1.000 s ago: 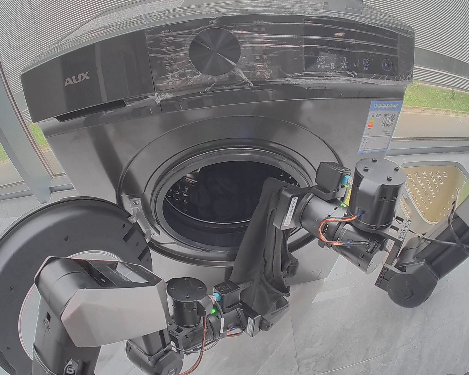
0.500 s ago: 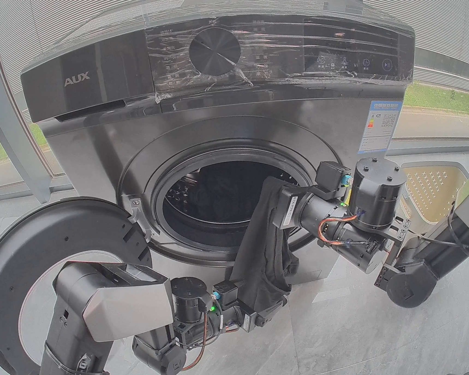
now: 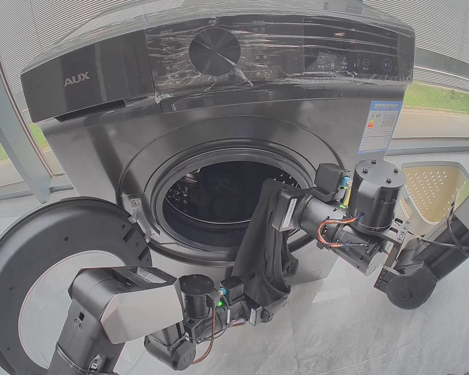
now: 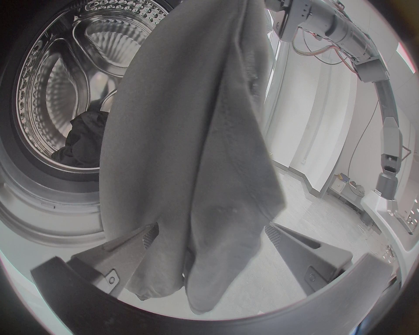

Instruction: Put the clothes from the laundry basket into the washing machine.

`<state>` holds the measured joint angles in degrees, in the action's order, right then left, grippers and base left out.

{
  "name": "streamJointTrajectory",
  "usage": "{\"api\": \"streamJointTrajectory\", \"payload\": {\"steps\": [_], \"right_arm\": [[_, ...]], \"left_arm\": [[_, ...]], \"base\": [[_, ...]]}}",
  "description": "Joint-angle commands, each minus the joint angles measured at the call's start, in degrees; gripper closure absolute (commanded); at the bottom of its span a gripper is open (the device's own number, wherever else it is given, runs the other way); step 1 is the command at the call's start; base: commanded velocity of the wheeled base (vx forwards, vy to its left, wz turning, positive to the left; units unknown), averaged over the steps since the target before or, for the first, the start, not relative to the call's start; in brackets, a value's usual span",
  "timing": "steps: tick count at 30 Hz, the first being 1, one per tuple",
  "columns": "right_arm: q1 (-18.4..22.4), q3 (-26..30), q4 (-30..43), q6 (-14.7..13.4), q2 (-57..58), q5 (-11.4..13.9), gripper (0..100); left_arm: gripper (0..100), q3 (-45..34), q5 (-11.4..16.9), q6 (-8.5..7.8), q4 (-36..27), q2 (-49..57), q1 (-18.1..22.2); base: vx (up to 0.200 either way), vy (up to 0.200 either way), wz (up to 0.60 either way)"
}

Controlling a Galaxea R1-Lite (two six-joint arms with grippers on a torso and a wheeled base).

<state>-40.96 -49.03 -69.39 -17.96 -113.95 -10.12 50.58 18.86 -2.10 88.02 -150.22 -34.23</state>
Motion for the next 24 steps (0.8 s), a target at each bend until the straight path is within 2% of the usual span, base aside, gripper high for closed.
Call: {"api": "streamJointTrajectory", "payload": {"steps": [1,5,10,11,20,24], "right_arm": [[-0.44,0.08,-0.04,-0.06,-0.14,0.01,100],[-0.35,0.16,-1.01,0.03,-0.22,0.01,100],[0.00,0.51,-1.28,0.03,-0.49,0.01,100],[0.18,0.78,-1.36,0.03,-0.58,0.01,100],[0.88,1.57,-2.42,0.03,-1.10,0.01,100],[1.76,3.85,-2.51,0.11,-0.75,-0.43,100]], "left_arm": [[0,4.09,-0.84,0.08,-0.30,-2.62,0.74],[0,4.70,-2.95,-0.01,0.40,-3.14,1.18],[0,4.35,-3.21,-0.72,0.58,-2.53,2.77],[100,4.00,-3.21,-0.89,0.67,-2.18,3.12],[100,-0.66,-3.13,-1.33,0.93,1.34,3.21],[100,-5.40,-2.95,-1.42,1.02,5.29,3.65]], "base": [[0.000,0.000,0.00],[0.000,0.000,0.00],[0.000,0.000,0.00],[0.000,0.000,0.00],[0.000,0.000,0.00],[0.000,0.000,0.00]]}}
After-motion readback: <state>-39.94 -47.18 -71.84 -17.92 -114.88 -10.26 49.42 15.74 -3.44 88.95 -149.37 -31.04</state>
